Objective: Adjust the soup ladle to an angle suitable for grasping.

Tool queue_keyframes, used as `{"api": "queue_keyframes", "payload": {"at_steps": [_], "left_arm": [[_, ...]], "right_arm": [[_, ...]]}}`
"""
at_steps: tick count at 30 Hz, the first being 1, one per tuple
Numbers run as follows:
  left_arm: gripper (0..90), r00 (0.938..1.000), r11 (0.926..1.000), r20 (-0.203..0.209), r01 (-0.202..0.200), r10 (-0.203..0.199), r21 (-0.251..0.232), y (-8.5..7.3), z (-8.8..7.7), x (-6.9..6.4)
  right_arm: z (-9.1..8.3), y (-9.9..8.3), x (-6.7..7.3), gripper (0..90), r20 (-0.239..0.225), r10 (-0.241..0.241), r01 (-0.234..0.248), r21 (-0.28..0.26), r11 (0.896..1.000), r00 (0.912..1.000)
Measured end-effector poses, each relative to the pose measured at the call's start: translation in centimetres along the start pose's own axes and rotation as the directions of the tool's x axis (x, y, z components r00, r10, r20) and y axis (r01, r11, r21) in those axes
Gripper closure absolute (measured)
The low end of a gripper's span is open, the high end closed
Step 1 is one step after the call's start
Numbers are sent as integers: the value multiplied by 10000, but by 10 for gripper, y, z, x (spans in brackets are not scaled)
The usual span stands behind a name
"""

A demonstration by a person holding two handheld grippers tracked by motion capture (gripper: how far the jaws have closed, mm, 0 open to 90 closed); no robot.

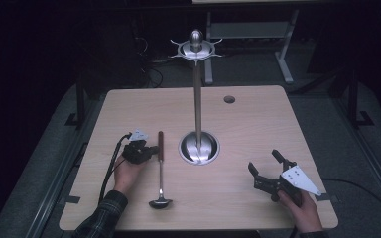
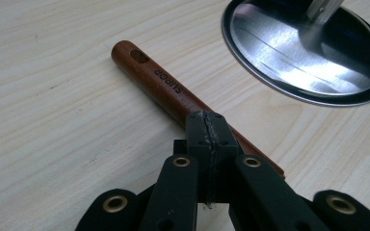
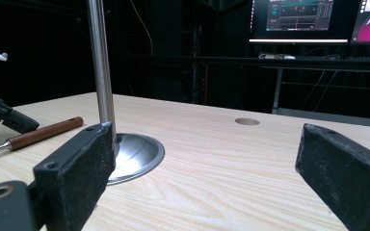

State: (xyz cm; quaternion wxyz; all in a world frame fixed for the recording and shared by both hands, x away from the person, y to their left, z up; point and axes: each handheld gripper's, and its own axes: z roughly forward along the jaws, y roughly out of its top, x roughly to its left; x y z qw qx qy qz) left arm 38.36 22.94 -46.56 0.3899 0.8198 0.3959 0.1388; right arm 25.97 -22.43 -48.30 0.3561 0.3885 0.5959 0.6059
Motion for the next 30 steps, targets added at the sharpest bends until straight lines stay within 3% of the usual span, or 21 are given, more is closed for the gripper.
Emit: {"api": "queue_keyframes", "payload": {"at_steps": [4, 10, 16, 18, 19, 20, 28, 30], "left_arm": [[899, 9997, 10000, 242, 21, -22, 20, 1, 2, -6], [899, 9983, 9994, 477, -326, 323, 61, 4, 4, -14], [899, 9970, 9995, 719, -306, 303, 35, 5, 6, -20], [899, 9960, 9989, 771, -461, 455, 65, 6, 7, -21], [899, 9963, 9997, 817, -253, 256, -42, 5, 8, -24], [899, 9954, 9988, 822, -492, 484, 79, 6, 7, -23], [899, 9940, 9988, 984, -492, 485, 55, 7, 11, -30], [899, 9928, 9976, 998, -674, 659, 122, 7, 11, -30]], "right_arm": [[0, 0, 0, 63, -2, 2, -2, -2, 10000, 10000], [0, 0, 0, 63, -4, -2, 2, 0, 10000, 10000], [0, 0, 0, 63, -8, -7, 7, 6, 10000, 10000], [0, 0, 0, 63, -6, 4, -4, 12, 10000, 10000], [0, 0, 0, 63, -1, -1, 1, 11, 10000, 10000], [0, 0, 0, 63, -3, 0, 0, 13, 10000, 10000], [0, 0, 0, 63, -2, 0, 0, 7, 10000, 10000], [0, 0, 0, 63, -3, -3, 3, 3, 10000, 10000]]}}
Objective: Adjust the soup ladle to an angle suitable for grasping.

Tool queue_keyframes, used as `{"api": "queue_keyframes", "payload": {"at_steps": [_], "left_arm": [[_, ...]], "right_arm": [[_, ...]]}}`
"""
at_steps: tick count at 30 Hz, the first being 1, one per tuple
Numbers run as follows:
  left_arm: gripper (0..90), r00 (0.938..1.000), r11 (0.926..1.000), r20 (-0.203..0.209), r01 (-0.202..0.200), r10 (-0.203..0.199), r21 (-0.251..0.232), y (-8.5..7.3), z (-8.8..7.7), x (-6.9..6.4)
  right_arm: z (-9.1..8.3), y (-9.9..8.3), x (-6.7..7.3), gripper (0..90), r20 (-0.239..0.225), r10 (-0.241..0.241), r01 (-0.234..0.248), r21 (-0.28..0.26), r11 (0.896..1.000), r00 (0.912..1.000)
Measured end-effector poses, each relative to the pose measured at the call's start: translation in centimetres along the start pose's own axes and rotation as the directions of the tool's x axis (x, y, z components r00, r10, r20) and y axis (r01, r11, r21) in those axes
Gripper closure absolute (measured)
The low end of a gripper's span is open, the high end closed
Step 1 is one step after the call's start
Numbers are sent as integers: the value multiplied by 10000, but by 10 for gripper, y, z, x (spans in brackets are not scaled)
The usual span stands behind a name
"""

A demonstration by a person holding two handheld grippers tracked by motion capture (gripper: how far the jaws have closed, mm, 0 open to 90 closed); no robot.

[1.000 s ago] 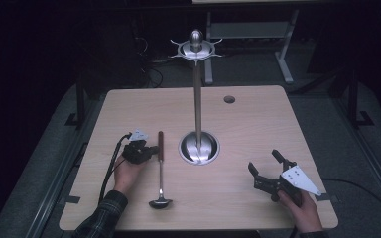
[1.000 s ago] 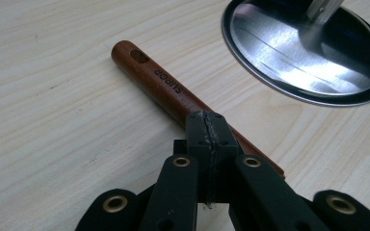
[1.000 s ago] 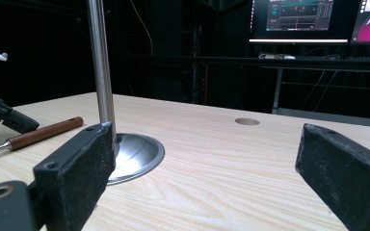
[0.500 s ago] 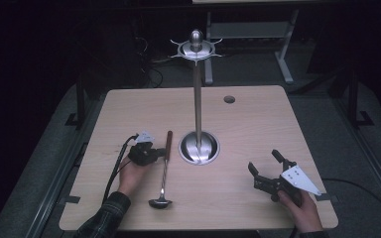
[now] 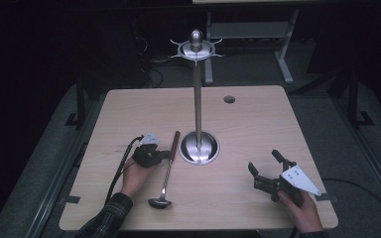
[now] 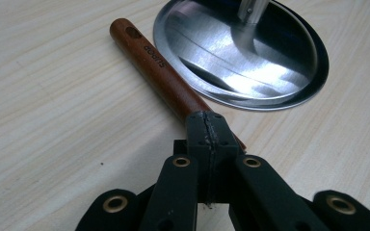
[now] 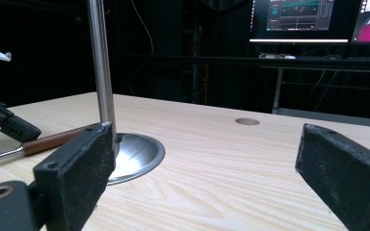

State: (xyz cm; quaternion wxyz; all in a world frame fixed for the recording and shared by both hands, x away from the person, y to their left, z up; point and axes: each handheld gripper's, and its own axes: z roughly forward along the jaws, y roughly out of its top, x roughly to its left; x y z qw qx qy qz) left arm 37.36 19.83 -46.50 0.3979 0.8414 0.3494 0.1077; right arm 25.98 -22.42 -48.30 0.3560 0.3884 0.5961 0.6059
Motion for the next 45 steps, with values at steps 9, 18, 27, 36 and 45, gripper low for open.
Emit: {"api": "queue_keyframes", "payload": {"at_steps": [9, 18, 27, 36, 45], "left_arm": [[899, 9993, 9995, 211, 323, -322, -16, 3, -13, -1], [899, 9959, 9987, 869, 195, -234, 464, 3, -49, -30], [899, 9906, 9873, 1357, -38, -180, 1586, -12, -59, -63], [898, 9858, 9637, 1680, -381, -72, 2644, -21, -44, -69], [899, 9854, 9570, 1700, -477, -17, 2861, -22, -42, -68]], "right_arm": [[0, 0, 0, 63, -2, 10, -10, -10, 10000, 10000], [0, 0, 0, 63, 27, -7, 7, -33, 10000, 10000], [-1, 0, 0, 63, 38, -17, 18, -43, 10000, 10000], [-1, 0, 0, 63, 28, -29, 29, -42, 10000, 10000], [-1, 0, 0, 63, 10, -46, 46, -53, 10000, 10000]]}}
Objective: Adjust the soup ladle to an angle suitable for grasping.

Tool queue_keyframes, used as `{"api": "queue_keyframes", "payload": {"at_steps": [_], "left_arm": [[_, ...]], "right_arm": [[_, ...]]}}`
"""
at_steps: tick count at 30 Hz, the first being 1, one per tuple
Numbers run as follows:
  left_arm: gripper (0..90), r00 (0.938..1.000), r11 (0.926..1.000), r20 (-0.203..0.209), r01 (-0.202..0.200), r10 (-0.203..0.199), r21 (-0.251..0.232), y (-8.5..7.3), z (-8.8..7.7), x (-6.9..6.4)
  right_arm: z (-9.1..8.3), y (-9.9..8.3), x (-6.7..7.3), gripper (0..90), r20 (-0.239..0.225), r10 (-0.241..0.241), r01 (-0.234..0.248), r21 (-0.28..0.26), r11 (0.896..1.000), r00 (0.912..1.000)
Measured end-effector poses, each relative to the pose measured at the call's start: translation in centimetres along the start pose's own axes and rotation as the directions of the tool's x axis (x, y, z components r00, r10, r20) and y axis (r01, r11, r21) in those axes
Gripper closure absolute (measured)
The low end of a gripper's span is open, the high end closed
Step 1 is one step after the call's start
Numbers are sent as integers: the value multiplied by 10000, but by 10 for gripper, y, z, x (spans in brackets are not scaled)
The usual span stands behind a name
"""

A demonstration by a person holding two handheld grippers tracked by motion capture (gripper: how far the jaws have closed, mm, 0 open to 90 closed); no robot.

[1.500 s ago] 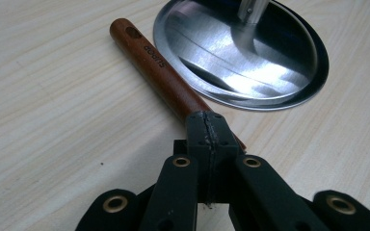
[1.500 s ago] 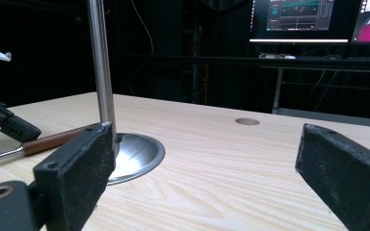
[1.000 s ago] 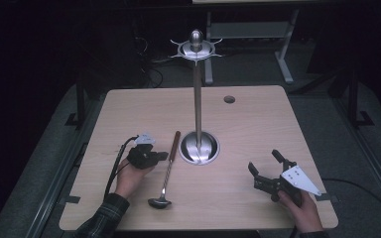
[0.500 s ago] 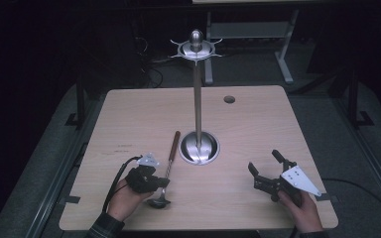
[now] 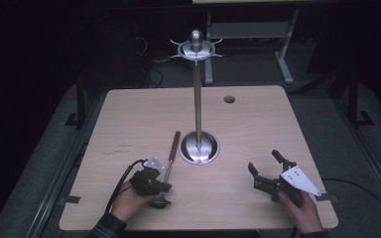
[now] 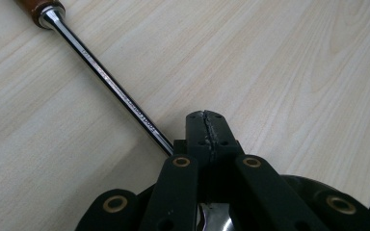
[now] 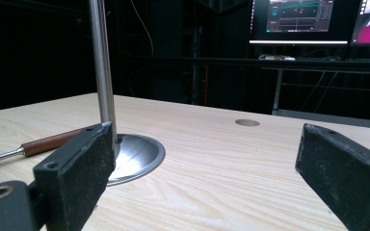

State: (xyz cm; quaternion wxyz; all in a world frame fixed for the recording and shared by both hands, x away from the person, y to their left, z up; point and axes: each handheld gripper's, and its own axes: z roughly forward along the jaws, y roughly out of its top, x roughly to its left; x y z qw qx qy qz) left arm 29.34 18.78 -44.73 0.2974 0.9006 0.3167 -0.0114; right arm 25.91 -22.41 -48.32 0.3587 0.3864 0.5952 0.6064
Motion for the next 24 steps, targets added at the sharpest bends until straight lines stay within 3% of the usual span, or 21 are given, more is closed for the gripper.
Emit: {"api": "queue_keyframes", "payload": {"at_steps": [5, 12, 17, 24], "left_arm": [[899, 9999, 9999, -111, 112, -111, 52, 0, 0, 0], [899, 9993, 9997, -358, -45, 53, 228, -1, -2, 3], [899, 9959, 9989, -882, -161, 199, 444, -2, -3, 6], [900, 9931, 9996, -1172, 120, -88, 268, -5, -9, 12]], "right_arm": [[0, 0, 0, 63, -1, 1, -1, 2, 10000, 10000], [0, 0, 0, 63, -3, -9, 9, -4, 10000, 10000], [0, 0, 0, 63, -7, -46, 46, -18, 10000, 10000], [0, 0, 0, 63, -8, -28, 28, -16, 10000, 10000]]}}
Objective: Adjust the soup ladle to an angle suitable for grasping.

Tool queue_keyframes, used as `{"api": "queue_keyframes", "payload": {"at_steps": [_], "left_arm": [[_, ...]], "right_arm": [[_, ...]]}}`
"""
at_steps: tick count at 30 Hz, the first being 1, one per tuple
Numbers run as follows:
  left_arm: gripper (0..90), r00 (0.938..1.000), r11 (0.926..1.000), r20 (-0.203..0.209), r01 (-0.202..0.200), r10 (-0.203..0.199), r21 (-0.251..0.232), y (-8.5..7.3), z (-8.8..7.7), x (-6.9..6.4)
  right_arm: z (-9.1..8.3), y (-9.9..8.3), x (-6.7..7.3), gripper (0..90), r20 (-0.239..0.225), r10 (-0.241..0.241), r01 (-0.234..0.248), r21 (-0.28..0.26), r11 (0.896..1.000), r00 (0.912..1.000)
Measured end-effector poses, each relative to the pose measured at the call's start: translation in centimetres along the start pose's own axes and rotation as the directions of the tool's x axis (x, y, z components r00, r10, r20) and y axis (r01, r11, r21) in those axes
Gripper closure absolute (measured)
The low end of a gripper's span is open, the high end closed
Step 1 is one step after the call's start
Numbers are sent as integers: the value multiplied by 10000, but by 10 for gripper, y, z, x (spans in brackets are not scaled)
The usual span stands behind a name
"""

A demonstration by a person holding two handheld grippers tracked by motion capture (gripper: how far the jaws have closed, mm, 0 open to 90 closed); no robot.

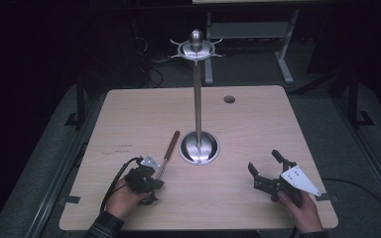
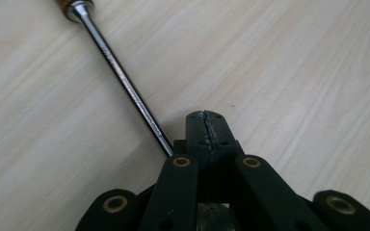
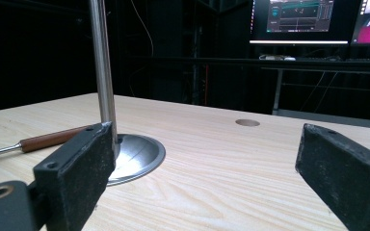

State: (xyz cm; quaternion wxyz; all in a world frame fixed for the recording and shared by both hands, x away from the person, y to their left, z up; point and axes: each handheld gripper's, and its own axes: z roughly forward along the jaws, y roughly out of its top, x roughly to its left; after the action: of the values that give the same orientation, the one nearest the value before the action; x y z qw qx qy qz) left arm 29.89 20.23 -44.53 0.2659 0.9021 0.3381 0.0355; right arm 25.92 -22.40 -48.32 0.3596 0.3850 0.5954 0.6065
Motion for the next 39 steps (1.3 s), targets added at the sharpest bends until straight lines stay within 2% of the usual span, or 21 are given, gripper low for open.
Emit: {"api": "queue_keyframes", "payload": {"at_steps": [4, 6, 7, 8, 9, 12, 13, 20, 21, 24, 29, 31, 39], "left_arm": [[900, 9990, 9998, -456, 46, -37, 187, -2, -4, 7], [899, 9984, 9998, -557, 130, -121, 169, -3, -4, 8], [899, 9970, 9998, -754, 178, -167, 131, -4, -5, 10], [900, 9970, 9998, -754, 178, -167, 131, -4, -5, 10], [899, 9956, 9997, -934, 101, -81, 207, -5, -8, 14], [900, 9942, 9998, -1062, 190, -177, 115, -6, -10, 17], [900, 9930, 9994, -1133, 345, -338, 40, -7, -12, 19], [899, 9888, 9992, -1437, 400, -392, 26, -10, -17, 28], [899, 9871, 9984, -1493, 562, -571, -102, -11, -17, 28], [899, 9825, 9980, -1755, 622, -630, -100, -13, -20, 34], [900, 9786, 9975, -1935, 701, -707, -96, -16, -24, 42], [900, 9731, 9967, -2155, 782, -814, -231, -18, -28, 47], [899, 9669, 9941, -2309, 1036, -1085, -333, -22, -32, 55]], "right_arm": [[0, 0, 0, 63, 1, 18, -18, 9, 10000, 10000], [0, 0, 0, 63, 1, 19, -19, 11, 10000, 10000], [0, 0, 0, 63, 1, 15, -15, 8, 10000, 10000], [0, 0, 0, 63, 3, 28, -28, 16, 10000, 10000], [0, 0, 0, 63, 2, 33, -33, 17, 10000, 10000], [0, 0, 0, 63, 1, 33, -33, 17, 10000, 10000], [0, 0, 0, 63, -1, 36, -36, 17, 10000, 10000], [0, 0, 0, 63, 0, 33, -33, 18, 10000, 10000], [0, 0, 0, 63, 0, 33, -33, 18, 10000, 10000], [0, 0, 0, 63, 1, 35, -35, 19, 10000, 10000], [0, 0, 0, 63, -3, -3, 3, 2, 10000, 10000], [0, 0, 0, 63, -22, -19, 19, -12, 10000, 10000], [-1, 0, 1, 63, -16, -2, 2, 4, 10000, 10000]]}}
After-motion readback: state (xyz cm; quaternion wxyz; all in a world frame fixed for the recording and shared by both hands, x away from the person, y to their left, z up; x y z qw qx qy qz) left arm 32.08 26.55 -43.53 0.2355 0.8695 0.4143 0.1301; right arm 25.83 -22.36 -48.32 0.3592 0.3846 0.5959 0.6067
